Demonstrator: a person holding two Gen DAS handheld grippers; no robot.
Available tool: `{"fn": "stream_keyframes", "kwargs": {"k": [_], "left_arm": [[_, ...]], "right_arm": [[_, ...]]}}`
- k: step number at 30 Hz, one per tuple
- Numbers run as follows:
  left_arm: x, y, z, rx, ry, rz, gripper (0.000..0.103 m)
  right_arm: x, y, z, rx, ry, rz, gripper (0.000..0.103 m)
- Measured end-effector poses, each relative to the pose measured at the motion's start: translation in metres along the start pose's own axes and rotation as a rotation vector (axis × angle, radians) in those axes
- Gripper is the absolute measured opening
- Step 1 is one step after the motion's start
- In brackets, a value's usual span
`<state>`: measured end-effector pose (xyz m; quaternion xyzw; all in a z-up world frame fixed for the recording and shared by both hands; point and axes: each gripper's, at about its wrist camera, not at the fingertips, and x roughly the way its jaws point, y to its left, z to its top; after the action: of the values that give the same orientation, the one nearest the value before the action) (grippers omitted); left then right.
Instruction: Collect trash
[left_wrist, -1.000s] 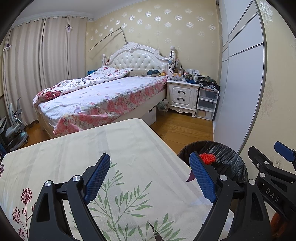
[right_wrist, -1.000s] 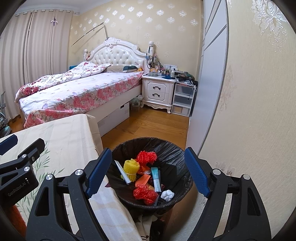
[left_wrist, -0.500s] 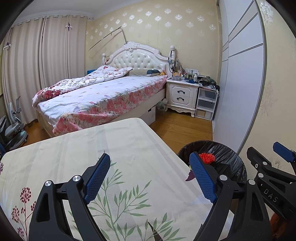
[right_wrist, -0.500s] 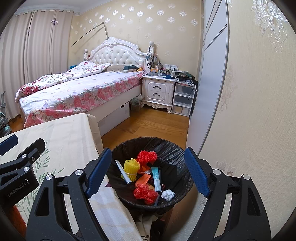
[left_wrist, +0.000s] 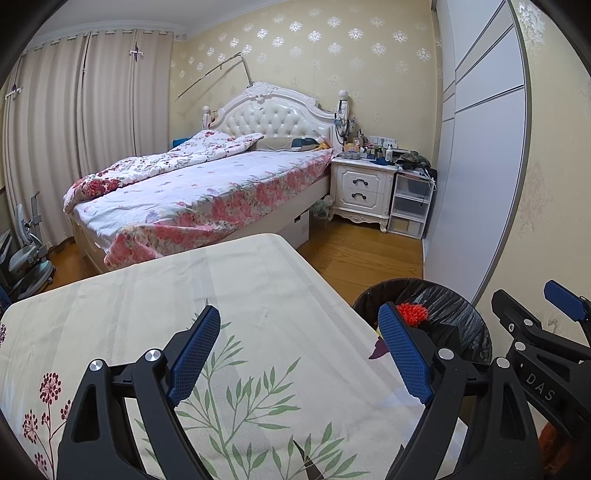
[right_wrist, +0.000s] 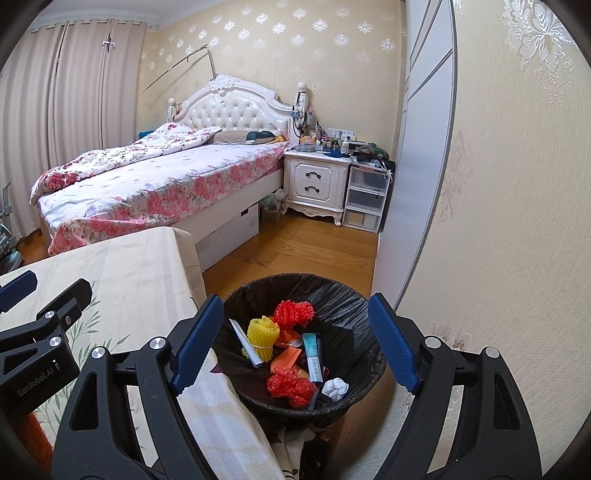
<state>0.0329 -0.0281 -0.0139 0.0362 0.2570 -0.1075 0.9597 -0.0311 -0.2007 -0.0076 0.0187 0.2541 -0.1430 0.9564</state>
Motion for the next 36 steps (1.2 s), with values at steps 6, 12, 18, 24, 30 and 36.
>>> {"fn": "stream_keyframes", "kwargs": {"k": [6, 12, 18, 24, 30, 36], "left_arm": [[0.0009, -0.0024, -0.0017, -0.004, 0.002, -0.003, 0.085], [0.0018, -0.002, -0.0023, -0.004, 0.004, 0.0, 0.085], [0.0009, -0.0006, -0.0028, 0.0, -0.011, 0.0, 0.085], [0.0025, 0.0015, -0.0058, -0.005, -0.003, -0.014, 0.085], [0.0022, 0.0035, -0.0073, -0.023, -0.004, -0.017, 0.085], [0.0029, 0.0023, -0.0075, -0.006, -0.01, 0.006, 0.085]], "right_arm": [[0.0, 0.0002, -0.0001, 0.0, 0.0, 0.0, 0.079], [0.0, 0.0003, 0.0, 0.0, 0.001, 0.001, 0.079], [0.0019, 0.0015, -0.0017, -0.005, 0.004, 0.003, 0.079], [0.0018, 0.0016, -0.0017, -0.004, 0.003, 0.003, 0.079], [0.0025, 0.0028, -0.0024, -0.005, 0.005, 0.003, 0.079], [0.0025, 0.003, -0.0025, -0.006, 0.006, 0.003, 0.079]]}}
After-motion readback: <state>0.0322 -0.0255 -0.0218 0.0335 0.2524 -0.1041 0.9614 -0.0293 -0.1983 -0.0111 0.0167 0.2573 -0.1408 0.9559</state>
